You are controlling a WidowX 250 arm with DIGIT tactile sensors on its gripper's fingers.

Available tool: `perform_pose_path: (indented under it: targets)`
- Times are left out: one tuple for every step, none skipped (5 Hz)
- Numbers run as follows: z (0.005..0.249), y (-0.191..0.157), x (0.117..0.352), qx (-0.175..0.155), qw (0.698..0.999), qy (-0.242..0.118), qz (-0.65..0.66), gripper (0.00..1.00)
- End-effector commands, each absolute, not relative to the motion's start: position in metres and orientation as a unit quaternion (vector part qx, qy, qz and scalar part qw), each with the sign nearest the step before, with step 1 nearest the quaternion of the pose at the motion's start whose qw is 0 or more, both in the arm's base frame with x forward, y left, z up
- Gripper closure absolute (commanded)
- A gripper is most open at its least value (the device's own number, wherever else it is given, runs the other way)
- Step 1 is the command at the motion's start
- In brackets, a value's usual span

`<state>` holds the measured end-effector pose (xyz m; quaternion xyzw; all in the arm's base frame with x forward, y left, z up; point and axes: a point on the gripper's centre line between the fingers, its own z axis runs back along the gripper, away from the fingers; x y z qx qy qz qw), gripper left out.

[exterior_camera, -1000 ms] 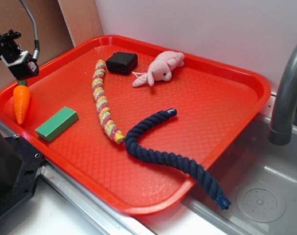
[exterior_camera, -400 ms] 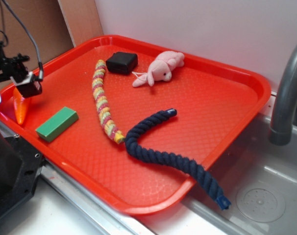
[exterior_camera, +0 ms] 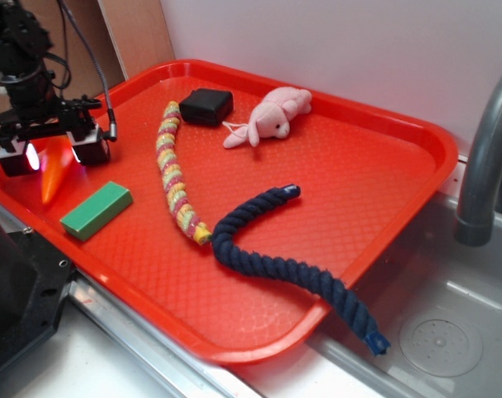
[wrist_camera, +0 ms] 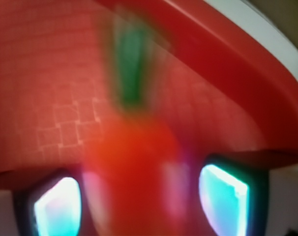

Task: Grab the carrot.

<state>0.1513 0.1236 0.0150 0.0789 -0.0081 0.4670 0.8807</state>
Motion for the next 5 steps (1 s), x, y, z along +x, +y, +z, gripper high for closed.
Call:
perform_pose_path:
  targets:
    - [0.016, 0.106, 0.135, 0.087, 0.884, -0.006, 0.46, 1.0]
    - [0.025, 0.106, 0.132, 0.05, 0.902, -0.022, 0.427, 1.0]
    - [0.027, 0.108, 0.129, 0.03, 0.908, -0.025, 0.417, 1.0]
    - [0.031, 0.107, 0.128, 0.028, 0.913, -0.029, 0.406, 1.0]
    - [0.052, 0.105, 0.128, 0.007, 0.922, -0.049, 0.384, 1.0]
